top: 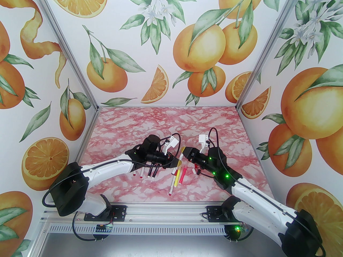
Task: Open the pen caps
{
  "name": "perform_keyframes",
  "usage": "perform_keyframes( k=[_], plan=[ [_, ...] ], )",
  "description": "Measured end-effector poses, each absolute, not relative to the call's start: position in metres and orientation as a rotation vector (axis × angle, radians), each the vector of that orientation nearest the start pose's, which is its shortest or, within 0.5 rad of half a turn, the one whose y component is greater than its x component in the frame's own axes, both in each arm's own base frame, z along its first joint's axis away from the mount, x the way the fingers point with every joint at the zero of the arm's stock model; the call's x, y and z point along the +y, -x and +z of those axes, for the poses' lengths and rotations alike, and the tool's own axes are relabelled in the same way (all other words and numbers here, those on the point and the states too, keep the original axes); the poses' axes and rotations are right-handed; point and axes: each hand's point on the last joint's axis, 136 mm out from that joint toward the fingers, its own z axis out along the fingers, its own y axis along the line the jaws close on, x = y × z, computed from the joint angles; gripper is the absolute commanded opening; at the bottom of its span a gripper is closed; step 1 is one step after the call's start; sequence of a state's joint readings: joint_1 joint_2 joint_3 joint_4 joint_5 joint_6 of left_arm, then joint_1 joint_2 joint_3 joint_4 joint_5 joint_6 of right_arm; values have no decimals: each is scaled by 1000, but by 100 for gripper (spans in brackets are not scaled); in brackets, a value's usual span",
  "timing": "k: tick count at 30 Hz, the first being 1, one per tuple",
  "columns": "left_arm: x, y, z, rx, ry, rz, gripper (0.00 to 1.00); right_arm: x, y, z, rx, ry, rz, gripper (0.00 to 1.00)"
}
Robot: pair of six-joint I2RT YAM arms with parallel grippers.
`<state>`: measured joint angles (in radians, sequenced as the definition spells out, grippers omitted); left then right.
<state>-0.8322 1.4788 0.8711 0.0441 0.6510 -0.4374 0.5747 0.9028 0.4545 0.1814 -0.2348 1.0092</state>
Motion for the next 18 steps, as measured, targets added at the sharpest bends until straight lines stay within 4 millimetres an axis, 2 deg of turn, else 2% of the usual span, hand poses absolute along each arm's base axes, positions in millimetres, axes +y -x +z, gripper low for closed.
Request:
perform_keyframes(
  k=[7, 18],
  plan=[
    [-378, -204, 178, 2146, -862, -1353, 0, 207, -266, 210, 2028, -272, 1289, 0],
    [-385, -209, 196, 2065, -837, -1388, 0, 201, -271, 231, 1953, -225, 1332, 0]
  ],
)
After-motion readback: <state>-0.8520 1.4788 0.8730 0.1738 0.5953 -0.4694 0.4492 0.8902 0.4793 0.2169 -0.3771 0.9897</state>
